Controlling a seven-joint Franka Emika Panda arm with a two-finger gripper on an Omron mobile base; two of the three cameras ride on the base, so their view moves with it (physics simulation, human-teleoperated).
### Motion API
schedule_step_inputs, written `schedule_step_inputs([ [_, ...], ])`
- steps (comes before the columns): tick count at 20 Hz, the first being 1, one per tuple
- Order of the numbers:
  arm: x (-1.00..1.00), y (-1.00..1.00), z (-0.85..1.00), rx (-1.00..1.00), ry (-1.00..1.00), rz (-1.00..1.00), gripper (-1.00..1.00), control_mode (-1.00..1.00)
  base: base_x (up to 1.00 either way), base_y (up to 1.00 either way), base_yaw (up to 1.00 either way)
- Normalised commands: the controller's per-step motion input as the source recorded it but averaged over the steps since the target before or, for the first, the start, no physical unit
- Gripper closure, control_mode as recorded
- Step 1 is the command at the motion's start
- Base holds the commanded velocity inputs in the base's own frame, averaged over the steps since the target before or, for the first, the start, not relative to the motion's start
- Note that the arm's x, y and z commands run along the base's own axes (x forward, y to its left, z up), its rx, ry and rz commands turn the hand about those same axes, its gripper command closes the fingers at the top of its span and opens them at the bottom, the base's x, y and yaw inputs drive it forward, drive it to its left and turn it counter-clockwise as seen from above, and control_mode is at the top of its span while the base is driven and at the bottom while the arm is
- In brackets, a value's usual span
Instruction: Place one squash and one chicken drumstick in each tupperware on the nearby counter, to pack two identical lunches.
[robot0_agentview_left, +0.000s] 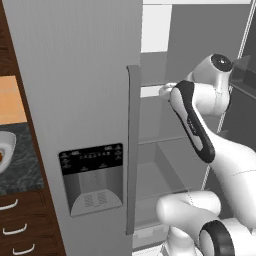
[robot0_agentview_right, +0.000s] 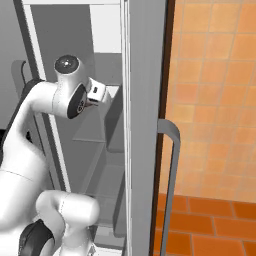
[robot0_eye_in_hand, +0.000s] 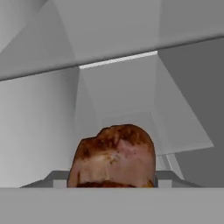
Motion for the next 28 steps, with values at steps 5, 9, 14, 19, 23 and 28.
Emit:
schedule_step_inputs([
  [5,-0.51,-0.09,-0.92,-0.04,0.22,0.0,1.0,-1.0,0.0,0.0,0.0],
  [9,-0.19,0.0,-0.17,-0.02,0.01,0.0,1.0,1.0,-0.25,0.0,0.0],
  [14,0.0,0.0,0.0,0.0,0.0,0.0,1.0,1.0,-1.0,0.03,0.04],
  [19,0.0,0.0,0.0,0.0,0.0,0.0,1.0,1.0,-0.91,0.72,0.2],
  [23,0.0,0.0,0.0,0.0,0.0,0.0,1.0,1.0,-0.58,1.0,0.3],
  [28,0.0,0.0,0.0,0.0,0.0,0.0,1.0,1.0,-0.21,1.0,0.3],
])
